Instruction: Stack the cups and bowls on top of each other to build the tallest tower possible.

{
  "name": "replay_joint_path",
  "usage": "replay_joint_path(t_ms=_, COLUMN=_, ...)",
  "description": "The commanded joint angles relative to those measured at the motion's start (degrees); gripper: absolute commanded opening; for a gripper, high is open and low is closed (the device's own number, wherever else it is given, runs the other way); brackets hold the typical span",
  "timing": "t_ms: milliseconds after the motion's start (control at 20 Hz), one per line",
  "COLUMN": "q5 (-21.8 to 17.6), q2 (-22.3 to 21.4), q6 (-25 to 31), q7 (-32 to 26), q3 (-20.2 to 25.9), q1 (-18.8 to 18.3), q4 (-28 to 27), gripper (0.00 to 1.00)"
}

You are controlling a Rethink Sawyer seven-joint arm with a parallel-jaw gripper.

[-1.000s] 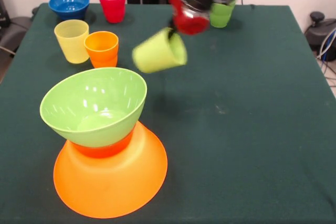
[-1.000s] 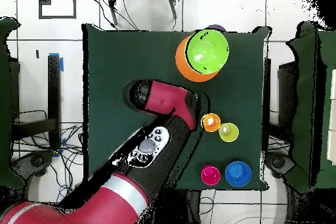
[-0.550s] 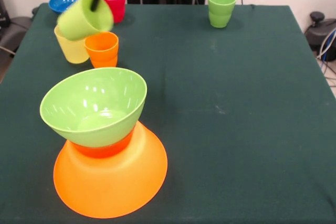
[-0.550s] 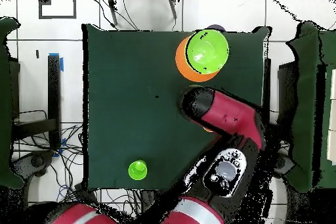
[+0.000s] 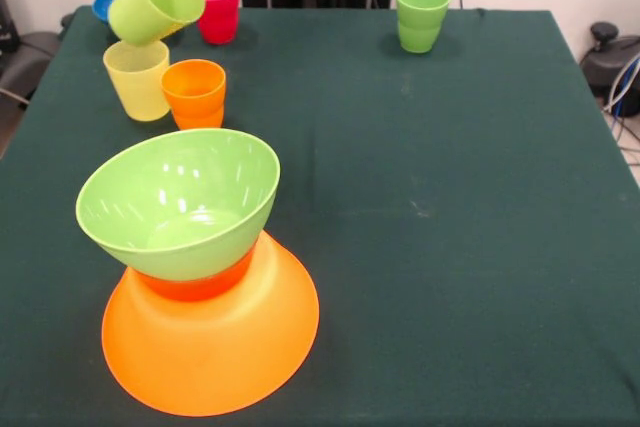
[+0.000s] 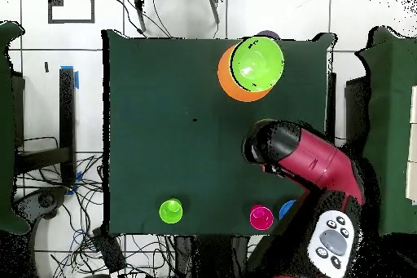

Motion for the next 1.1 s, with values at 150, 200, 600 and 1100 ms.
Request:
replay_joint_path(t_ms=150, q5=-6.2, q2=-4.8, q6=7.6, q7=-21.9, q3=14.5, q1=-5.5, q4=4.9, gripper=0.0)
replay_joint_path(t_ms=200, q5=-6.7, q2=-5.2, q6=8.0, q7=-22.8, q3=15.0, q1=-6.4, q4=4.8, gripper=0.0)
replay_joint_path(t_ms=600, q5=-9.6, q2=-5.0, q6=10.1, q7=-29.6, q3=20.6, q1=-14.8, q4=1.4, gripper=0.0)
replay_joint_path(t_ms=1100, q5=-11.3, q2=-3.6, q6=13.0, q7=-33.9, q3=26.1, q1=-21.7, q4=-2.9, gripper=0.0)
